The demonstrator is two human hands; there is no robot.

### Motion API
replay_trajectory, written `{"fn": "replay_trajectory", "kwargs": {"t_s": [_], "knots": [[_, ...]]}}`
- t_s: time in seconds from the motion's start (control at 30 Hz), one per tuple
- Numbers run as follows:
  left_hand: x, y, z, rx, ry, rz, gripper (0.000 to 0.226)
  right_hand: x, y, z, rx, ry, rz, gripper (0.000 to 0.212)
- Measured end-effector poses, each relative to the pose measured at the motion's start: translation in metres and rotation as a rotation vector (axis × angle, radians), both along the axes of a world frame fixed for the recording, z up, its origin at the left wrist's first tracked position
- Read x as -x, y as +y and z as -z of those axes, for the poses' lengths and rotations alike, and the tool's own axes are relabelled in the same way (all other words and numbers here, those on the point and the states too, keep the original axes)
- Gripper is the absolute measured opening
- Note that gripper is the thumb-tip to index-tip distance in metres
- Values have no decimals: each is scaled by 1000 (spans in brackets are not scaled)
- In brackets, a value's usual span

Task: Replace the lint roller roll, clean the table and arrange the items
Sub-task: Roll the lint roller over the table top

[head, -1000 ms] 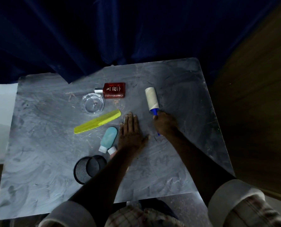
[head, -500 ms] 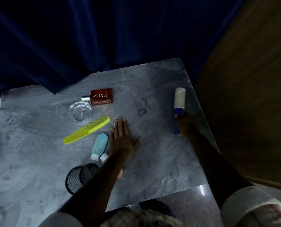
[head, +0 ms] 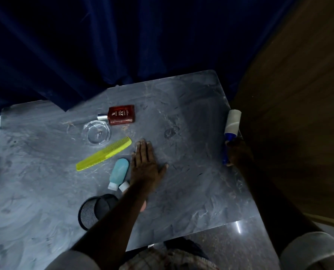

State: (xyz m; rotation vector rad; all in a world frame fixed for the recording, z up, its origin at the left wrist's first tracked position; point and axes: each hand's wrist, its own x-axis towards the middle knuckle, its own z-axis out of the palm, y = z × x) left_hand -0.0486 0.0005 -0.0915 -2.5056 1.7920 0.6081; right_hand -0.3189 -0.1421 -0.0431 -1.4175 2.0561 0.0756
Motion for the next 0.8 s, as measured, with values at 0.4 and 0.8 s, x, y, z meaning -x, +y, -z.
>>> {"fn": "replay_trajectory", "kwargs": {"t_s": [0.4,0.8], "knots": [[0,-1,5,20,39,5,108,-85,4,-1,64,-26,-231,38],[-1,-2,-1,-21,70,13,106,-135,15,3,0,102,-533,38]]}}
